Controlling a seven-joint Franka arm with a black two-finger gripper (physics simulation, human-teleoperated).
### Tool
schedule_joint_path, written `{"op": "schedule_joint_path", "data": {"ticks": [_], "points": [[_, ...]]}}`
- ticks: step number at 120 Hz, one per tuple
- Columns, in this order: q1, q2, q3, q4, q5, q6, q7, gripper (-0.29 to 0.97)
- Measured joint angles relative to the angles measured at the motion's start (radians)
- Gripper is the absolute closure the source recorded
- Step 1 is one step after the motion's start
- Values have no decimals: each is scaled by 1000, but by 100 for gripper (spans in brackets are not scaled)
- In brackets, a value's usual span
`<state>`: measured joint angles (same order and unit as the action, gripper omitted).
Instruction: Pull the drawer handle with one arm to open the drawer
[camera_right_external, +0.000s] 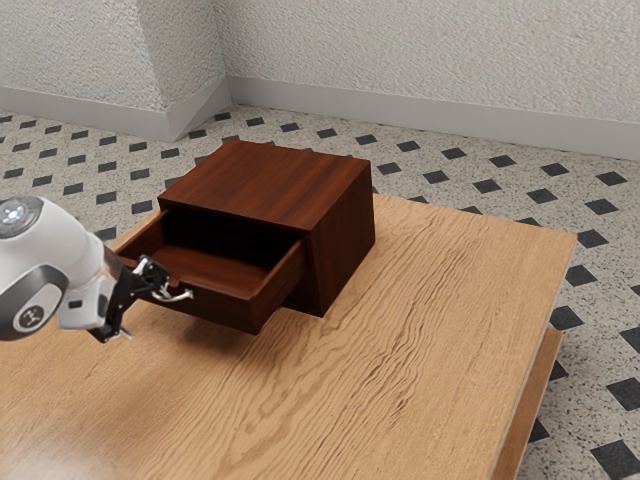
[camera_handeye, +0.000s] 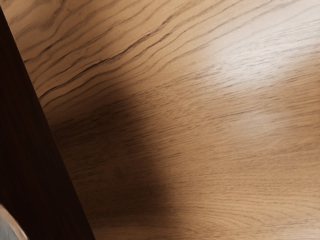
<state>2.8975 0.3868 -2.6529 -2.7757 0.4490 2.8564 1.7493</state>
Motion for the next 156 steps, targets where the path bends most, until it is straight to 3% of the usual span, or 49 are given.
{"op": "schedule_joint_path", "data": {"ticks": [21, 62, 114, 137, 156], "points": [[2, 48, 1, -33, -22, -22, 0, 11], [1, 91, 1, -42, -31, -26, -2, 15], [0, 182, 1, -42, 5, -13, -3, 2], [0, 257, 17, -16, 3, -94, -6, 1], [-14, 253, 25, 129, -18, -288, -34, 0]]}}
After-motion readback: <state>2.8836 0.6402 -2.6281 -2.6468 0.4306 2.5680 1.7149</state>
